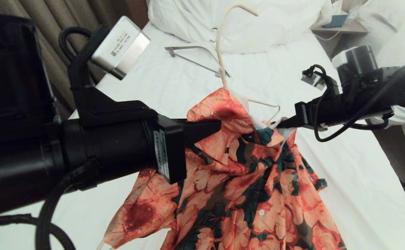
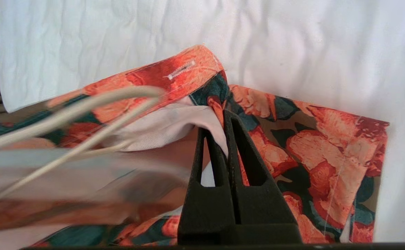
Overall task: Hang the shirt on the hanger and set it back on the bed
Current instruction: Hook the other side of the shirt onto the hanger
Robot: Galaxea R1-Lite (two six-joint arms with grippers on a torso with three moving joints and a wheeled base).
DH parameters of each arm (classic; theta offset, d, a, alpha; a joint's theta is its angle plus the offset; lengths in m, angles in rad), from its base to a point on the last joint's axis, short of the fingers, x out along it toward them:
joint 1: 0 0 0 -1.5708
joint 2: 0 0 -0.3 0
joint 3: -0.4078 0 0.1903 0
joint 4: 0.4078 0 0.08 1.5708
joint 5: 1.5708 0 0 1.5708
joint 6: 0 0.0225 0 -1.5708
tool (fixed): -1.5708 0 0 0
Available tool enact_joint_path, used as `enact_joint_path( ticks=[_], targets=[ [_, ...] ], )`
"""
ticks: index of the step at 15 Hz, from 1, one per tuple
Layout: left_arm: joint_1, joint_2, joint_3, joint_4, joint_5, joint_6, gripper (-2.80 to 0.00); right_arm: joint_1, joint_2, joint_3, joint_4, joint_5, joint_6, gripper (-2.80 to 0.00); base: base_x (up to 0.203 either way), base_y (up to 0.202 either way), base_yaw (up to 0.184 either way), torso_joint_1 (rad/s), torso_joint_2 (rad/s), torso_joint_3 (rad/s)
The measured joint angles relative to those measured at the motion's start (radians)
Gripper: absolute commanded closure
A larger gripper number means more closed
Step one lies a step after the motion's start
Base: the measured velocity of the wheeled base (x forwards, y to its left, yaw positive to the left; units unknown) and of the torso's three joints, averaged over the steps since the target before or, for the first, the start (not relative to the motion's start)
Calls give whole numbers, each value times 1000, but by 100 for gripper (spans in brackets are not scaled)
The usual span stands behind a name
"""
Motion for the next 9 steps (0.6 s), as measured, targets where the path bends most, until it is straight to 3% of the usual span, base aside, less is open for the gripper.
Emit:
enact_joint_path(
  ticks=[9],
  targets=[
    [-43,-12,8,21,2,-1,0,-16,13,-48,3,-2,3,0,0,0,0,0,0,0]
  ],
)
